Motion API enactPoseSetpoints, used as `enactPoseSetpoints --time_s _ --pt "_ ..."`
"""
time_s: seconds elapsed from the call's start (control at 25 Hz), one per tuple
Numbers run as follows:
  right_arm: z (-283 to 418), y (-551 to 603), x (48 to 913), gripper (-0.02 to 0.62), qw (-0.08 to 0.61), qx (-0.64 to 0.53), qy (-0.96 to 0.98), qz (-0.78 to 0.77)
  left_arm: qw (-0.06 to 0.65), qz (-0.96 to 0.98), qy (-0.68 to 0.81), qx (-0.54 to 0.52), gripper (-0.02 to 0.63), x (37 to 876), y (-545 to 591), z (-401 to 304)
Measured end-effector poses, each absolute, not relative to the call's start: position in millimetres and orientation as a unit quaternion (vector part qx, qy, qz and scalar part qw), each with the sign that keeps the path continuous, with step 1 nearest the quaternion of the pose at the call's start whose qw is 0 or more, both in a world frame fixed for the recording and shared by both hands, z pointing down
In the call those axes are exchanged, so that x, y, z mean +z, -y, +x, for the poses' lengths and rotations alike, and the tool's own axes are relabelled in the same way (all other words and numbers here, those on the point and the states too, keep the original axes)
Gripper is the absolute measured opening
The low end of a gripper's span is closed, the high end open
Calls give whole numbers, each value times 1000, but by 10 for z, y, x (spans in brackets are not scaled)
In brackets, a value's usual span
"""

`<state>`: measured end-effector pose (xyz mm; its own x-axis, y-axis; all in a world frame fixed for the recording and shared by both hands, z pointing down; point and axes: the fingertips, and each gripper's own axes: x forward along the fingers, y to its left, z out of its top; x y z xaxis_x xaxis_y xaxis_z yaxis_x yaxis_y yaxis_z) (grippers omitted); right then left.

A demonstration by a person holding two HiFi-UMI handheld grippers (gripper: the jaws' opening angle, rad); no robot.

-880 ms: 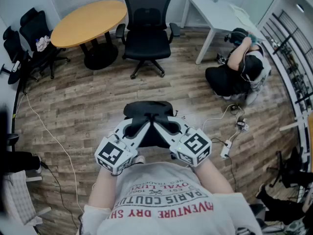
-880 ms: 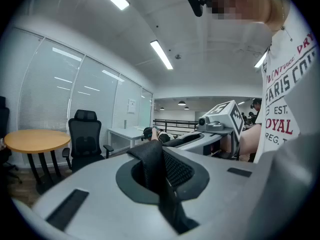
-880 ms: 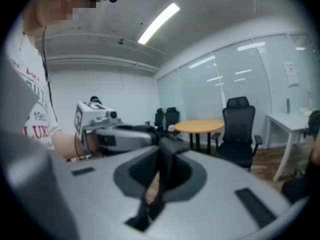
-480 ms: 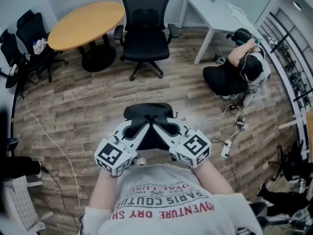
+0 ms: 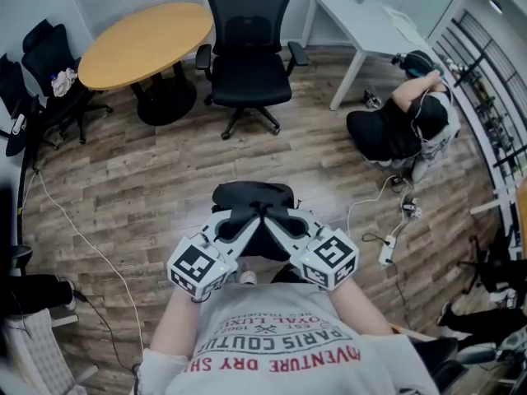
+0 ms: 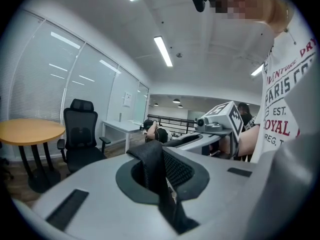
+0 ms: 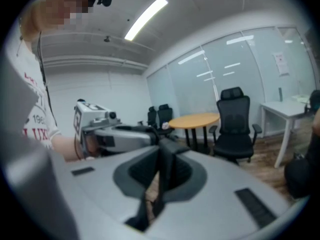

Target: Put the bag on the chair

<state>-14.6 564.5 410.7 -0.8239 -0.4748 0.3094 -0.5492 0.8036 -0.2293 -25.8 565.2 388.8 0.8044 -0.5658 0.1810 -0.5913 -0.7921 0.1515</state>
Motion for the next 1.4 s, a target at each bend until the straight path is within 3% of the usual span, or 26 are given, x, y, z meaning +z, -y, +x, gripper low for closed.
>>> enactPoseSetpoints --time_s 0.48,0.92,1.4 --pt "-259 -4634 4317 46 117 166 959 198 115 919 369 79 40 4085 -4616 -348" --pt "149 -3258 4280 46 137 122 977 108 112 896 425 70 40 4073 -3235 62" --pt "427 -1775 4388 46 136 142 968 158 116 909 390 91 40 4235 -1865 369"
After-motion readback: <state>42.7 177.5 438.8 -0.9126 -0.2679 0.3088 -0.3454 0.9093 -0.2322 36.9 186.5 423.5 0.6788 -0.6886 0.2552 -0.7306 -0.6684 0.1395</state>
